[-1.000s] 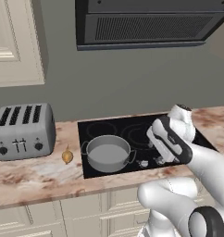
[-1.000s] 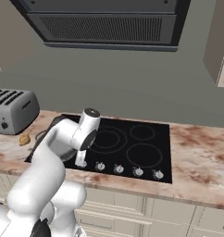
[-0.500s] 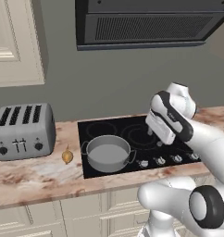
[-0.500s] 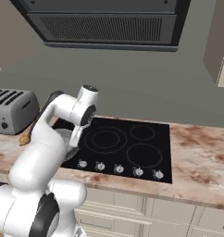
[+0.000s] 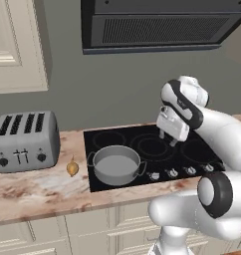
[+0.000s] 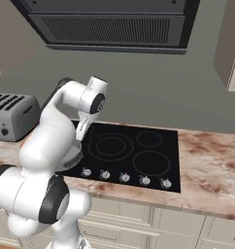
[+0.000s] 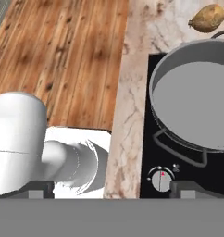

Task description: Turn on the burner for the pot on the stove. Wait thirty seconds for the pot to heat up. Then add the onion to the pot.

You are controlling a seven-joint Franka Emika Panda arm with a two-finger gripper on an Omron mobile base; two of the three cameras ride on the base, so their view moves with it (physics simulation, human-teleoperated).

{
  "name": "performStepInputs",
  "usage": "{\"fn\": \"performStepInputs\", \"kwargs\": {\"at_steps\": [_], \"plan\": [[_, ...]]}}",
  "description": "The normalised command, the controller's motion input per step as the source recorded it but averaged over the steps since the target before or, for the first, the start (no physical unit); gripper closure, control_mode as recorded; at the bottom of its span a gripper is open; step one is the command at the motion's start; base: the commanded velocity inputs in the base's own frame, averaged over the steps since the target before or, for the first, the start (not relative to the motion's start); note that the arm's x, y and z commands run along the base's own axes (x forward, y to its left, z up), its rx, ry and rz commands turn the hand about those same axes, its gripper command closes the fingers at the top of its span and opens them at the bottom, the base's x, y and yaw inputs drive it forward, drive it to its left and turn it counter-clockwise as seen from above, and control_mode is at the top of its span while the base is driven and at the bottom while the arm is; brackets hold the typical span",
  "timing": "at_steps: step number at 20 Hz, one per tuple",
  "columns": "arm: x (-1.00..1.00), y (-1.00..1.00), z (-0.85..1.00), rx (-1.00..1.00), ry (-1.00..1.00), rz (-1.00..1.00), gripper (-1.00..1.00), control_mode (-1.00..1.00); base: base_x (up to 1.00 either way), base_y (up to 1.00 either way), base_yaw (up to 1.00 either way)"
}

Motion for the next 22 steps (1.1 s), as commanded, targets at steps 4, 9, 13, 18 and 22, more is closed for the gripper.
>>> {"fn": "performStepInputs", "kwargs": {"at_steps": [4,9,13,18,22], "plan": [[-0.11,0.60,0.00,0.00,0.02,-0.14,-1.00,-1.00,0.00,0.00,0.00],[-0.11,0.52,0.00,0.01,0.00,-0.21,-1.00,-1.00,0.00,0.00,0.00],[-0.07,0.88,0.00,0.00,0.00,-0.30,-1.00,-1.00,0.00,0.00,0.00],[-0.09,0.98,0.00,-0.05,0.00,-0.39,-1.00,-1.00,0.00,0.00,0.00],[0.00,0.98,0.00,-0.17,0.00,-0.38,-1.00,-1.00,0.00,0.00,0.00]]}}
